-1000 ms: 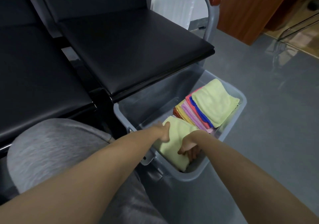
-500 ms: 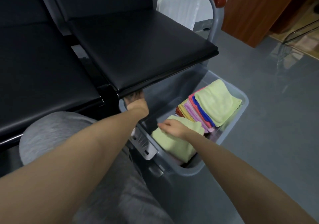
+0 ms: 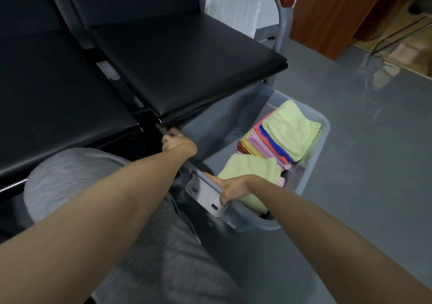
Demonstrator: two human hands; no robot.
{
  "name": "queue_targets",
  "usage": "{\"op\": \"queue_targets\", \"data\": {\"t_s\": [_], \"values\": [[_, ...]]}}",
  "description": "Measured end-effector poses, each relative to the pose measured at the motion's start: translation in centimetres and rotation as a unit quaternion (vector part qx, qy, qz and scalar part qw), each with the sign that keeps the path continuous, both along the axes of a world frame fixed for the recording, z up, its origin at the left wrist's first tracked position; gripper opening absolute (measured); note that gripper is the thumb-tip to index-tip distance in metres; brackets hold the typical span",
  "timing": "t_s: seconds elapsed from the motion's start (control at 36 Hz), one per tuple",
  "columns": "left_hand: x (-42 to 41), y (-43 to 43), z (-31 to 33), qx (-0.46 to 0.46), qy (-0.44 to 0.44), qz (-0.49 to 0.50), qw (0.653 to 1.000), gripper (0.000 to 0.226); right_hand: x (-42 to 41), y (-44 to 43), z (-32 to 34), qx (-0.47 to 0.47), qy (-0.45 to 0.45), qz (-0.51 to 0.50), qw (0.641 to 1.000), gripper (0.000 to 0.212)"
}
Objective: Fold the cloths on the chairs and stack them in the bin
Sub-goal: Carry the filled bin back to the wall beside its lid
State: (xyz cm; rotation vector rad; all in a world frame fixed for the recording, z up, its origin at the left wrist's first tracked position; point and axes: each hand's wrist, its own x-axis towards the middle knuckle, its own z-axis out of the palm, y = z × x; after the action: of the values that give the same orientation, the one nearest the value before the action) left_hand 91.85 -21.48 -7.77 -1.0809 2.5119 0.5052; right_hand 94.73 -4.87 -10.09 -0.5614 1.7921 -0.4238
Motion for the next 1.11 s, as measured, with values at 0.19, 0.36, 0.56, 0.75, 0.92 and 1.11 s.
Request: {"op": "queue_targets", "data": {"t_s": [0.19, 0.36, 0.56, 0.75, 0.92, 1.11], "values": [[1.1, 2.4, 1.3, 0.064, -0.053, -0.118, 0.990, 0.033, 0.2, 5.4, 0.1, 0.053, -0.026, -0.047, 0.997, 0.091], [0.3, 5.5, 4.6, 0.103, -0.263, -0.210, 0.936, 0.068, 0.3, 10.9, 1.1, 0.142, -0.038, -0.094, 0.985, 0.049], [-3.7, 4.2, 10.1, 0.131, -0.111, -0.362, 0.916, 0.053, -1.4, 10.9, 3.7, 0.126, -0.035, -0.221, 0.967, 0.051], [-3.7, 1.6, 11.2, 0.117, -0.122, -0.402, 0.900, 0.050, -3.7, 8.6, 5.9, 0.101, 0.172, -0.335, 0.921, 0.038], [-2.9, 0.4, 10.9, 0.138, -0.142, -0.403, 0.894, 0.046, -3.0, 8.4, 6.7, 0.124, 0.238, -0.352, 0.897, 0.030], [-2.6, 1.0, 9.7, 0.178, -0.117, -0.403, 0.890, 0.053, -2.0, 9.5, 6.7, 0.144, 0.296, -0.433, 0.839, 0.029]]}}
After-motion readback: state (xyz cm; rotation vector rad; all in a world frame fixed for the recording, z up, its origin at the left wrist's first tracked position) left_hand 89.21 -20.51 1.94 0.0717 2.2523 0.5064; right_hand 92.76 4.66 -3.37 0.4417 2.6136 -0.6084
